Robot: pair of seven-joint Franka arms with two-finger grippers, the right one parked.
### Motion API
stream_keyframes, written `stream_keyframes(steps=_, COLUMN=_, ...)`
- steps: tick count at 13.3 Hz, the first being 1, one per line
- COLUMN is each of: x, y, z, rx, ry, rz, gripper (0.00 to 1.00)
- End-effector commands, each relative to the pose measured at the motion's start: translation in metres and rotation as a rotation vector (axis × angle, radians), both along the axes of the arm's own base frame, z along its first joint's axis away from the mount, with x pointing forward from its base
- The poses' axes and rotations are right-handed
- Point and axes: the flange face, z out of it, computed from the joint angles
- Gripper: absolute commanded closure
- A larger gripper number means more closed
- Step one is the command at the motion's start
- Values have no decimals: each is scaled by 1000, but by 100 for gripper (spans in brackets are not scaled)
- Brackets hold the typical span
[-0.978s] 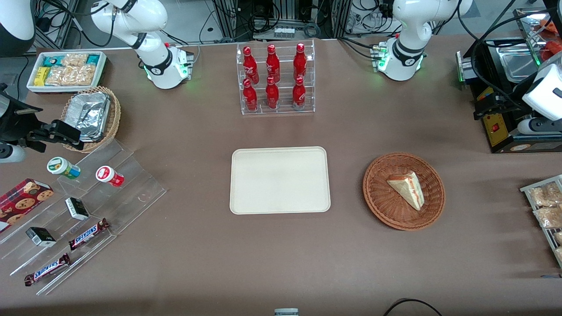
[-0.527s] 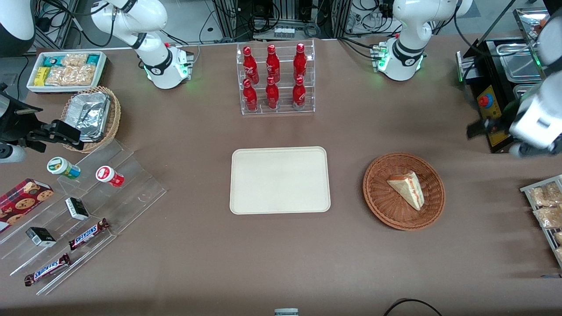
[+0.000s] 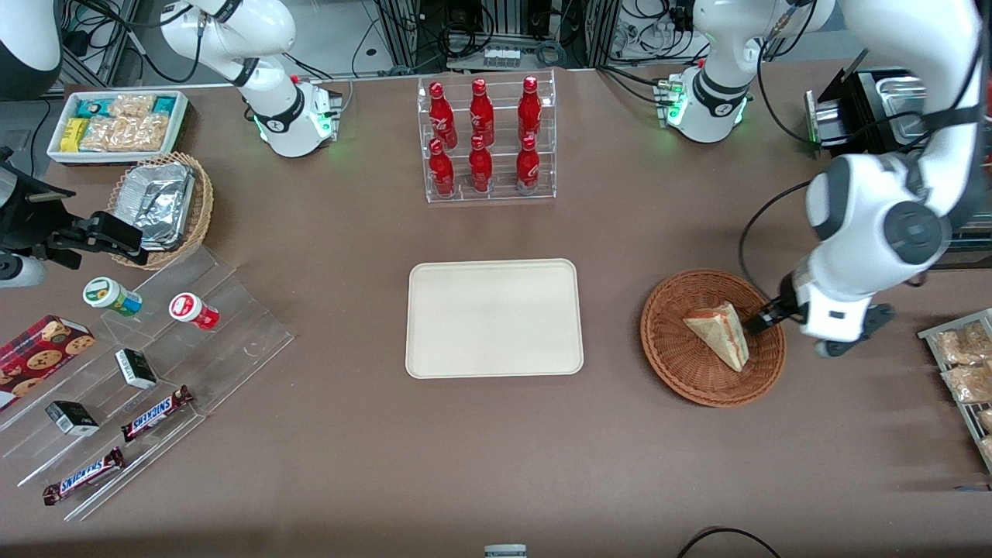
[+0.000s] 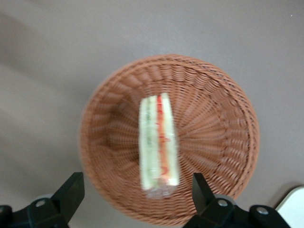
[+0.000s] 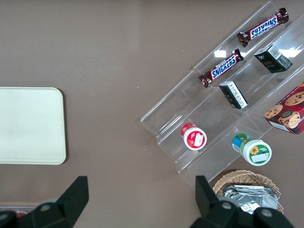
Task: Place sandwich from basket to tray
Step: 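Close the left gripper on the wrapped sandwich wedge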
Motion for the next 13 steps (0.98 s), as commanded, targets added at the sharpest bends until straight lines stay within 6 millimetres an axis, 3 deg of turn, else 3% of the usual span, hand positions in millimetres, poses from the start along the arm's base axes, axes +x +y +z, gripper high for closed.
stream_keyframes(steps=1, x=-13, y=-17, z=-25, rx=-8, ry=-30, rz=41, gripper=0)
stream_keyframes(steps=8, x=-37, y=-11, z=-94, rx=-21, ry=-72, rz=55, gripper=0)
stream_keyframes(steps=9, x=-36, y=-11, z=-96, rx=-21, ry=-75, rz=69, gripper=0)
stream_keyframes(steps=10, x=-35, y=-11, z=-96, rx=-22, ry=-75, rz=72, gripper=10)
stream_keyframes(steps=11, x=-36, y=-11, z=-96, rx=-22, ry=-73, rz=84, gripper=63)
stream_keyframes(steps=12, x=-33, y=-13, z=-93, rx=-23, ry=-78, rz=89, gripper=100)
stream_keyframes(steps=13, x=-26, y=-13, z=-87, rx=-25, ry=-88, rz=89, gripper=100)
